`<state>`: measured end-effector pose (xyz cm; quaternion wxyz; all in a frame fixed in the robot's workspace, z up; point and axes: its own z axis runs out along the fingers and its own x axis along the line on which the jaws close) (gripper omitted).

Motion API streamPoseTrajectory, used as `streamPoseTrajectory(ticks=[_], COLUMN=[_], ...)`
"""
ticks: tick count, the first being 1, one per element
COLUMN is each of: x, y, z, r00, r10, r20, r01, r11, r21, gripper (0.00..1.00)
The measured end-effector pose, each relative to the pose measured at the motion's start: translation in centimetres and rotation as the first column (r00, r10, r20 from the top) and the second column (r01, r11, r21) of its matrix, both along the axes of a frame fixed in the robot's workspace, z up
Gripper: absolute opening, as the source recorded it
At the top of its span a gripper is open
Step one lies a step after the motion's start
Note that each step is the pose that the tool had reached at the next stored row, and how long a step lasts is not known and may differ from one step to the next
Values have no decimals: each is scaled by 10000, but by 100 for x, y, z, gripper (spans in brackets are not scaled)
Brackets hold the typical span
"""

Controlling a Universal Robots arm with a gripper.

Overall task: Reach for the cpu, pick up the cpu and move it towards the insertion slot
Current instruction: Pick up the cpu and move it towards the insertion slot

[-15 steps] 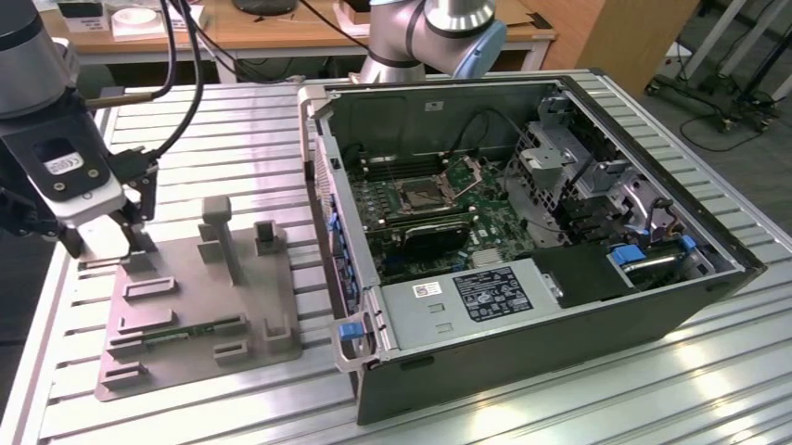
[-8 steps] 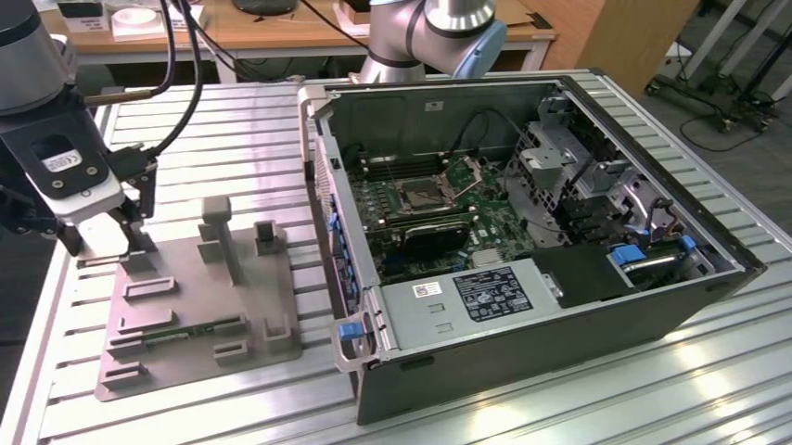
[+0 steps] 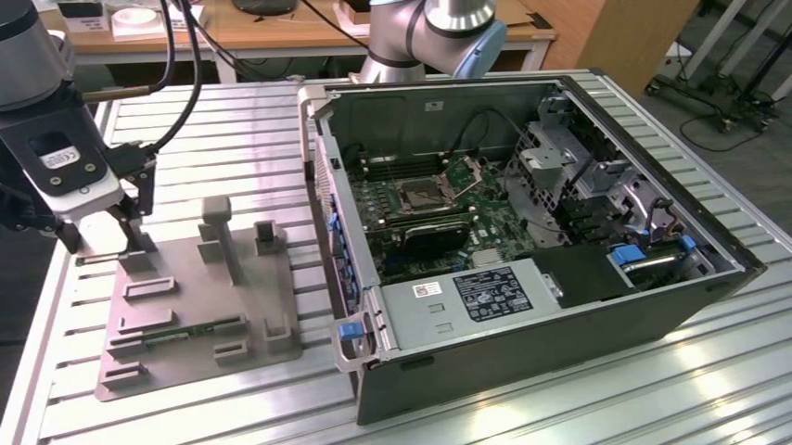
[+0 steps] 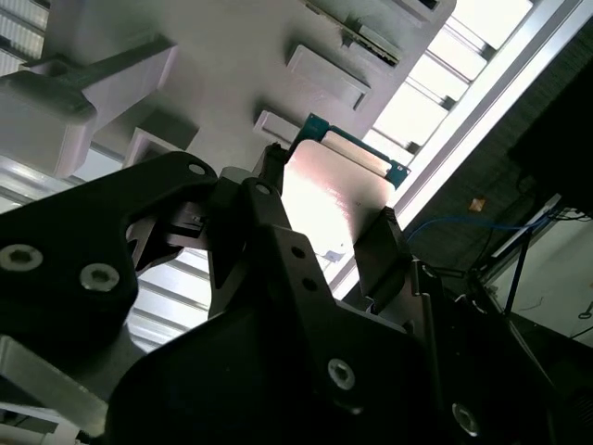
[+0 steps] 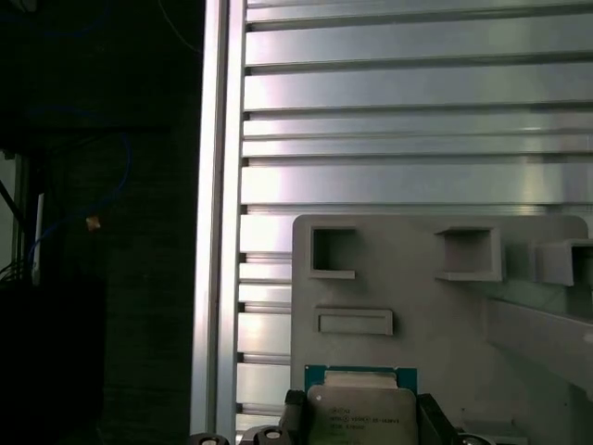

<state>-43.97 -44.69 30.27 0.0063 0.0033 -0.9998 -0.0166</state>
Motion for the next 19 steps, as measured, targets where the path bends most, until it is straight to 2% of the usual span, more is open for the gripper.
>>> streamPoseTrajectory(ticks=[19], x=[0], y=[0], z=[80], r00=[10000], r10=[0], r20=[-1], r01=[0], r11=[10000], r21=[88], gripper=[54])
